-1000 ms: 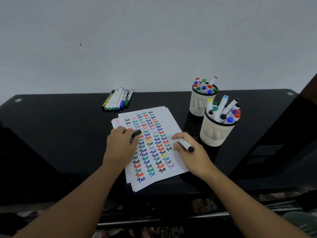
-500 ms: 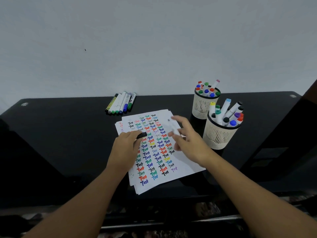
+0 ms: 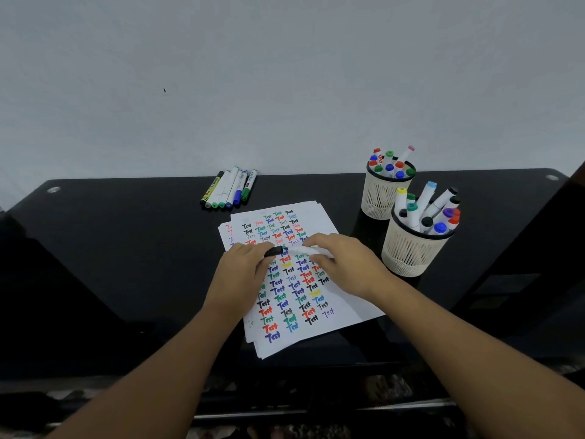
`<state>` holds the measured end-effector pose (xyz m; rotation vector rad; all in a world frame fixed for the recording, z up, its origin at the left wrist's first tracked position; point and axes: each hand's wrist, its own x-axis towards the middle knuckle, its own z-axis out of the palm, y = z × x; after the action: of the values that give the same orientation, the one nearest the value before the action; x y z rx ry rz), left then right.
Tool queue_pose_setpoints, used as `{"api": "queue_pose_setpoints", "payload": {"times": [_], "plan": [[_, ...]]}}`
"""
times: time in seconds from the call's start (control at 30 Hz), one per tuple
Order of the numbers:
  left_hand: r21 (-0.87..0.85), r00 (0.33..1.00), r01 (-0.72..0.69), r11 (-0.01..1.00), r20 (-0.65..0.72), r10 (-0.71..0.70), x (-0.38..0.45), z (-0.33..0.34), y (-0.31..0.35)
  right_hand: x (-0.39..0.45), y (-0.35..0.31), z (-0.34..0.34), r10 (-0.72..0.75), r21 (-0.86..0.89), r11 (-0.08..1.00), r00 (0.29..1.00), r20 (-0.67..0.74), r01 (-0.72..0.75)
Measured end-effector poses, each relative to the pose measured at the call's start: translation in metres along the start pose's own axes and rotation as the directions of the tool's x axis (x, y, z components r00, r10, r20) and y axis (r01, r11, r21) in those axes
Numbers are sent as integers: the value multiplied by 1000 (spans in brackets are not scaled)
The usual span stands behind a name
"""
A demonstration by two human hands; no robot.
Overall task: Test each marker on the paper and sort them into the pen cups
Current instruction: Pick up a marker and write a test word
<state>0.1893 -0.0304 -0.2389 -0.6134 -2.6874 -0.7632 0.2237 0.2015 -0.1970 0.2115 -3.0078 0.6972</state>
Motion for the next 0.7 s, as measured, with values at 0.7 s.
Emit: {"api": "queue_pose_setpoints", "payload": {"times": [0.7], "plan": [[-15,999,-36,999,-22,36,-3,1,1,8,-21,5,-188,-174,965,980,68,197]]}}
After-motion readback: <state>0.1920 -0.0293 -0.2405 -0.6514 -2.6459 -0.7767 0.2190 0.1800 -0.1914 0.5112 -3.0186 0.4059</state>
